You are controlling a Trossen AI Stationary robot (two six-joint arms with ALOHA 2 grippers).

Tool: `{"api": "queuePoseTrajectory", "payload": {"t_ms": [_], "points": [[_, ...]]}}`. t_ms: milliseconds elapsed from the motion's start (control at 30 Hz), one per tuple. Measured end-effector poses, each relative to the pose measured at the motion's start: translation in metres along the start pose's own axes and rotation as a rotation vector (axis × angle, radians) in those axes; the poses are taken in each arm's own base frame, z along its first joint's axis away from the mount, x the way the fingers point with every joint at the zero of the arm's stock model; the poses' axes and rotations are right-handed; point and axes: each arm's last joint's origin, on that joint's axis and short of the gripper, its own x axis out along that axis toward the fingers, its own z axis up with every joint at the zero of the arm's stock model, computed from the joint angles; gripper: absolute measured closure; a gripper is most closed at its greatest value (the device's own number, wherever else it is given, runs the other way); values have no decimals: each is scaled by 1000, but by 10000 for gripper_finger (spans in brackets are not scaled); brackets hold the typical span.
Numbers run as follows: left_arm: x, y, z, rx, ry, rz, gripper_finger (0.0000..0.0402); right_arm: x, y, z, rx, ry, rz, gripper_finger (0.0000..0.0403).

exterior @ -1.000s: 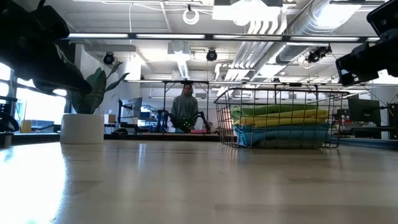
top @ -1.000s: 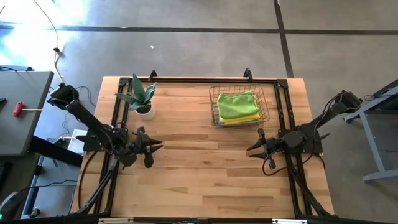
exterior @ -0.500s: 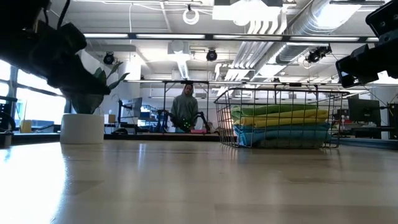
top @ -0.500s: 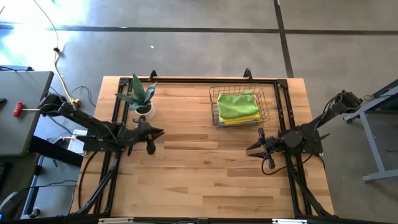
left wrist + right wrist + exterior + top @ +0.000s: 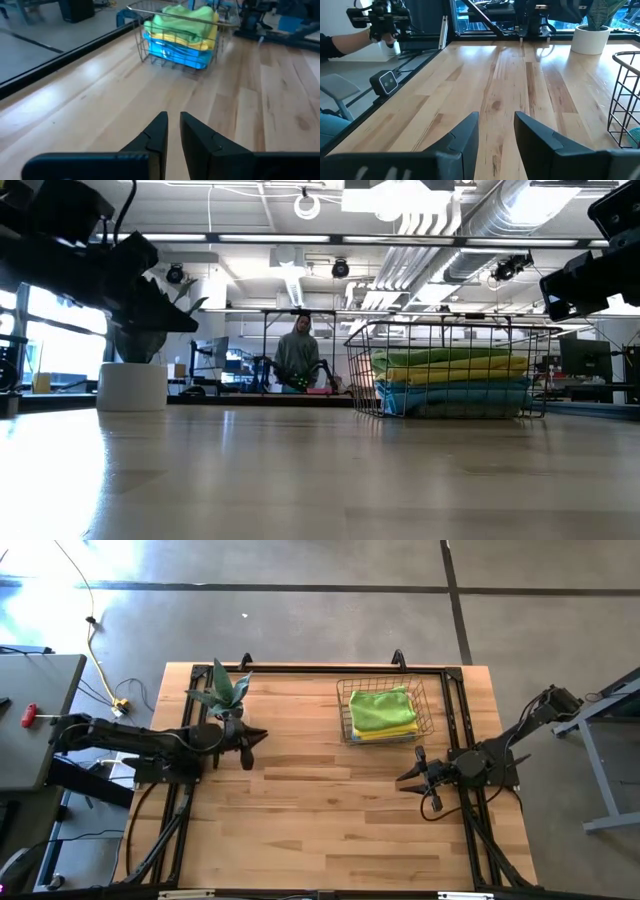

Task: Fold microfiber towels
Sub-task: Return to Home Position

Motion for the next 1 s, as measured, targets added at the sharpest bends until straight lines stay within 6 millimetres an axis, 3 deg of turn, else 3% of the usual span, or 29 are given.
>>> {"api": "queuePoseTrajectory", "payload": {"t_ms": [167,367,500,633,1000], "points": [[0,10,-12,-38,-47,18,362,0,0,0,0,0,0,284],[1,12,-5,27,-97,-15,362,0,0,0,0,1,0,284],[1,17,-1,146,-134,116,362,0,0,-1,-3,10,-1,284],[0,22,-1,158,-134,262,362,0,0,-2,-7,21,-2,284],[0,23,-1,158,-134,280,362,-5,-2,2,8,-22,0,284]]}}
